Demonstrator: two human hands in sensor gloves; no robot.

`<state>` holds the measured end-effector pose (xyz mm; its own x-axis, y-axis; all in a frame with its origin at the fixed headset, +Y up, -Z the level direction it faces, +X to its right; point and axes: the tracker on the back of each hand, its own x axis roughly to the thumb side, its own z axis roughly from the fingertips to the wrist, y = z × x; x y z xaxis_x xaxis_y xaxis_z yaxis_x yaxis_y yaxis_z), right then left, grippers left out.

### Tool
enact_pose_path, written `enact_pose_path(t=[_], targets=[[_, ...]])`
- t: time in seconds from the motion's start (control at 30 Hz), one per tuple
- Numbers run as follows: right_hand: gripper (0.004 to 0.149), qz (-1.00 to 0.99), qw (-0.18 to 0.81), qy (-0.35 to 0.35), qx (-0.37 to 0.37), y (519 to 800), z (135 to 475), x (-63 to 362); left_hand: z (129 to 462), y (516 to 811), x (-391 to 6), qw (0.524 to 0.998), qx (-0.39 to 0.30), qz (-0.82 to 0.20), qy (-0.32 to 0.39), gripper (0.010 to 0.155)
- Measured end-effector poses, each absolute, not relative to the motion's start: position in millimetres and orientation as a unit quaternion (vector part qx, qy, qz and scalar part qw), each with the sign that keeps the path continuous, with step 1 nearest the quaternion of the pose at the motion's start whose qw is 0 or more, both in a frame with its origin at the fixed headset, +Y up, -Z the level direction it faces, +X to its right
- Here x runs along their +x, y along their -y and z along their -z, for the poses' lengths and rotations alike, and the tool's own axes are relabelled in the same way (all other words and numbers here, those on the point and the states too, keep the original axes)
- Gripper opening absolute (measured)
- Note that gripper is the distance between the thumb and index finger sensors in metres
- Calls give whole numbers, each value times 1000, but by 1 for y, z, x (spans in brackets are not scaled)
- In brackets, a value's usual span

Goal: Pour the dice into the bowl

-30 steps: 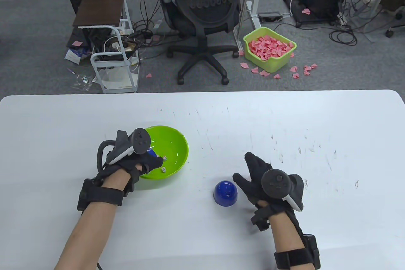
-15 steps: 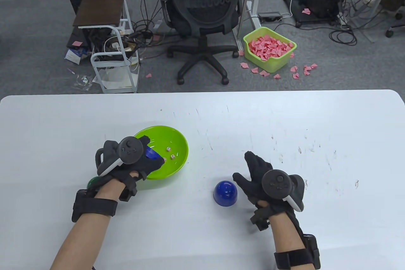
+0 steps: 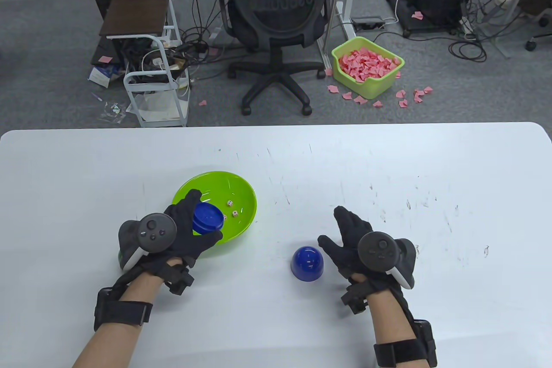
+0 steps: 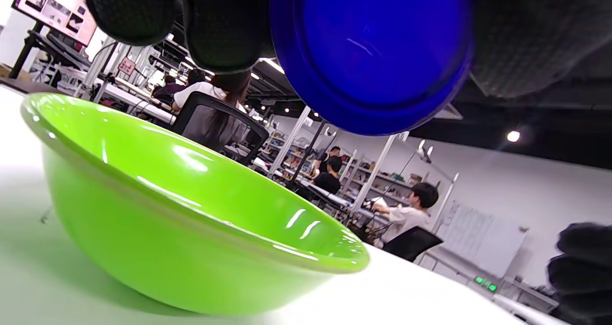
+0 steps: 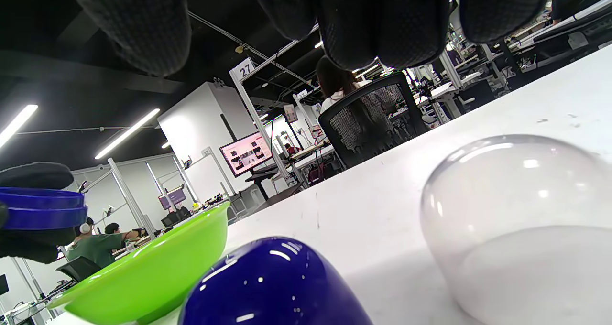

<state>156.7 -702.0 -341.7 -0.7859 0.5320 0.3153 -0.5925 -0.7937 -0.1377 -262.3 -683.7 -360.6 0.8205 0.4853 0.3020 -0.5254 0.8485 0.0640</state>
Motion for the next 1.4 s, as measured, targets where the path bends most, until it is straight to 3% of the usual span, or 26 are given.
enact_pose_path(t=[0.4,0.67,0.9,1.17,1.4], targets=[[78,-938,294,132,131,701,341,159,338,710,-267,915,89,-367,144,104],[72,-944,275,150,101,704,344,170,335,709,-271,906,102,-382,154,104],[78,-968,222,102,63,722,351,178,332,709,-274,900,109,-390,161,105],[88,-988,147,-16,36,744,359,168,331,714,-271,897,105,-395,169,105],[83,-993,112,-31,26,753,362,164,331,717,-269,893,93,-405,175,105]])
